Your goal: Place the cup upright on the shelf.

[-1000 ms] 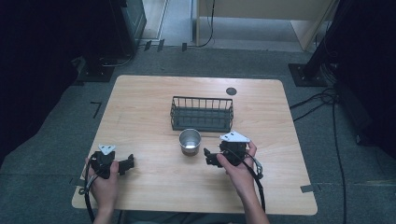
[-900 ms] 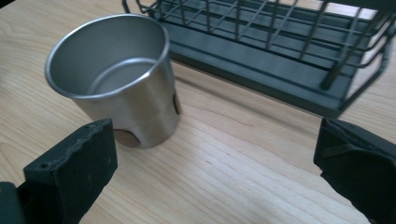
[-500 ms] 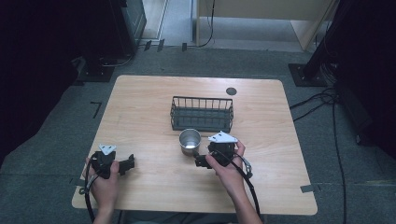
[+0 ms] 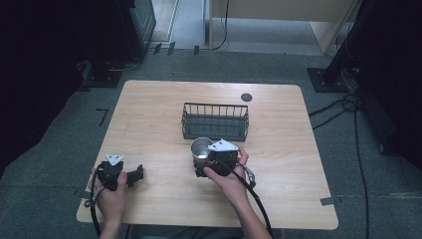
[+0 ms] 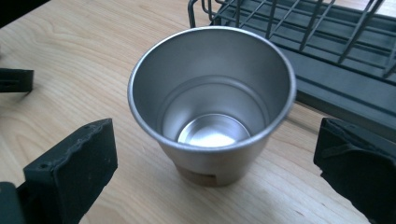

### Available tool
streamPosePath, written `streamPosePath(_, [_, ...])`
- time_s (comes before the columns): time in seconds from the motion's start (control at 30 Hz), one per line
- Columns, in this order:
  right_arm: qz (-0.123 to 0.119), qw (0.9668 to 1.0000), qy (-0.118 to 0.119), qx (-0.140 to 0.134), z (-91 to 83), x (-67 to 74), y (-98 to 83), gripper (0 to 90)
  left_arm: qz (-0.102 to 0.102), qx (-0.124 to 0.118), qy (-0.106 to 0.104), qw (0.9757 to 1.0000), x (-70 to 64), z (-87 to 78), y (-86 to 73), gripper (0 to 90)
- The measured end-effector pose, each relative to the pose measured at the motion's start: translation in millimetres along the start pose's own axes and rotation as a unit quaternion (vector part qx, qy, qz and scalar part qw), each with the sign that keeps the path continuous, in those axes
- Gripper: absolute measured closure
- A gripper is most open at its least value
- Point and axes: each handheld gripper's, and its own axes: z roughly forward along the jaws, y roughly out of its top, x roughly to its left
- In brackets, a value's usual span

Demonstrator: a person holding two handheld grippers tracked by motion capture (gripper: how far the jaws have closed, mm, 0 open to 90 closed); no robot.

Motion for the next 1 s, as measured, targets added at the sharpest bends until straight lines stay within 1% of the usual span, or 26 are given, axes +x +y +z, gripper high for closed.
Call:
streamPosePath(0.07, [0.005,1.0000,-0.004,0.000,5.3,1.5,0.6,0.0,0.000,0.000,0.000,1.0000,0.0,0.0,0.0,0.0])
streamPosePath(0.2, [0.011,0.9999,-0.001,-0.006,13.6,4.3,3.3,0.0,0.000,0.000,0.000,1.0000,0.0,0.0,0.0,0.0])
streamPosePath(0.23, [0.012,0.9998,-0.013,-0.008,17.4,5.9,4.9,0.0,0.000,0.000,0.000,1.0000,0.0,0.0,0.0,0.0])
streamPosePath(0.3, [0.012,0.9998,-0.015,-0.007,19.3,6.2,5.5,0.0,0.000,0.000,0.000,1.0000,-0.1,0.0,0.0,0.0])
streamPosePath(0.5, [0.016,0.9994,-0.030,0.000,31.6,7.4,5.0,0.0,0.000,-0.001,-0.002,1.0000,-0.4,0.1,0.0,0.0])
streamPosePath(0.57, [0.016,0.9992,-0.037,0.000,34.5,8.1,5.1,2.3,0.001,-0.001,-0.002,1.0000,-0.4,0.1,0.0,0.0])
streamPosePath(0.63, [0.019,0.9988,-0.045,-0.003,36.3,8.6,5.4,7.1,0.002,0.000,-0.002,1.0000,-0.3,0.0,0.0,0.0])
streamPosePath(0.7, [0.015,0.9988,-0.046,-0.003,37.7,9.4,5.7,12.0,0.002,0.000,-0.003,1.0000,-0.4,0.0,0.0,0.0])
streamPosePath(0.73, [0.011,0.9987,-0.050,-0.004,37.9,10.4,5.8,13.6,0.002,0.000,-0.003,1.0000,-0.4,0.0,0.0,0.0])
streamPosePath(0.77, [0.006,0.9986,-0.052,-0.008,37.2,11.8,6.3,17.2,0.002,0.000,-0.003,1.0000,-0.4,0.0,0.0,0.0])
streamPosePath(0.87, [0.001,0.9983,-0.058,-0.006,36.1,11.9,6.9,17.5,0.002,0.000,-0.003,1.0000,-0.4,0.0,0.0,0.0])
streamPosePath(0.93, [0.003,0.9982,-0.060,-0.003,34.8,10.2,7.2,17.6,0.003,0.000,-0.003,1.0000,-0.4,0.0,0.0,0.0])
streamPosePath(1.0, [0.005,0.9982,-0.059,-0.006,31.3,8.2,8.6,17.7,0.003,0.000,-0.003,1.0000,-0.4,0.0,0.0,0.0])
